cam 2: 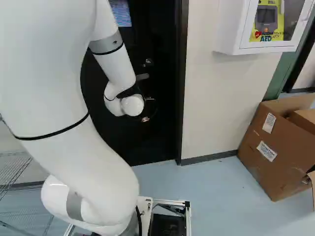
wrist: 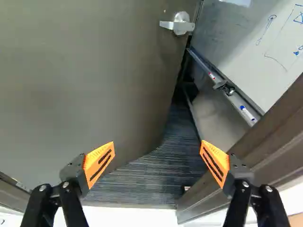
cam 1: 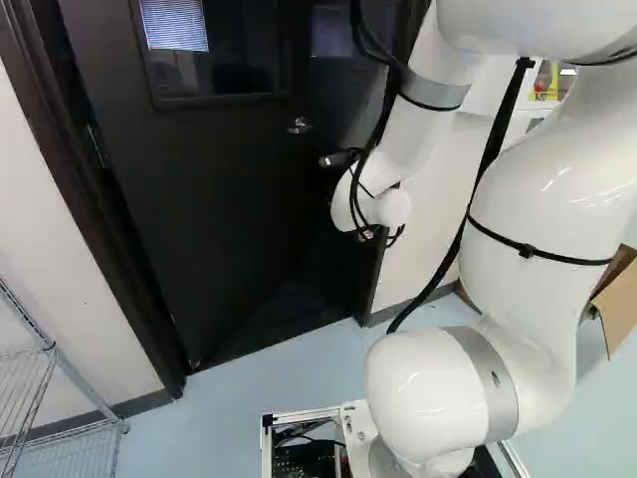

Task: Open the door and move inside

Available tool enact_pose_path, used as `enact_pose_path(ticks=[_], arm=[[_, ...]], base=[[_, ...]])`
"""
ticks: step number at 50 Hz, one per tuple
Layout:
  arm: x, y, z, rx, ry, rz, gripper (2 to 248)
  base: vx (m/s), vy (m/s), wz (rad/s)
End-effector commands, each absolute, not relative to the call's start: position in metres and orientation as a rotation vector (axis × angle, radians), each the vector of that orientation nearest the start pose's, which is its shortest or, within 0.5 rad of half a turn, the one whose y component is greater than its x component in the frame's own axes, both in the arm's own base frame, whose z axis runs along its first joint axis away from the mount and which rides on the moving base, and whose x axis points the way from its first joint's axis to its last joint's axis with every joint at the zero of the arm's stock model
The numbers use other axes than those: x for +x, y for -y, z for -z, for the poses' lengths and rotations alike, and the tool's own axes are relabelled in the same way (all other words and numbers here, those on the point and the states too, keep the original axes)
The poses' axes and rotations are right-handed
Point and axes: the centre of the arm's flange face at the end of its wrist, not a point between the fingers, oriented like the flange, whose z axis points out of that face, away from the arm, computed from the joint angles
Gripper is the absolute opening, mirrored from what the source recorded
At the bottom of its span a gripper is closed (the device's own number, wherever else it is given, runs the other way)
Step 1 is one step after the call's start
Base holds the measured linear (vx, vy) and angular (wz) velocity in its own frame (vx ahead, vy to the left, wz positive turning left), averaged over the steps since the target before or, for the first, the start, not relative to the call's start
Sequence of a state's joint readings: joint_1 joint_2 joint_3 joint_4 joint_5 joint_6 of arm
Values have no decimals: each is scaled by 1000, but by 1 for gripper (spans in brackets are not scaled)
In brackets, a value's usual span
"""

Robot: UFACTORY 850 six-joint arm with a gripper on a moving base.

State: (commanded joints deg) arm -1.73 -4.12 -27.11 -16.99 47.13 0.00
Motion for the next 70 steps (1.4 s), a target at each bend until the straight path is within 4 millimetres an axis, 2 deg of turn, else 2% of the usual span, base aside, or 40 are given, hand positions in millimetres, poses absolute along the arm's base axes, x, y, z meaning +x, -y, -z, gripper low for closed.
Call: enact_pose_path(ticks=[34, 70], arm=[[348, -4, -386, -2532, 342, 1771, 247], [345, -4, -386, -2532, 341, 1772, 247]], base=[[0, 0, 0], [0, 0, 0]])
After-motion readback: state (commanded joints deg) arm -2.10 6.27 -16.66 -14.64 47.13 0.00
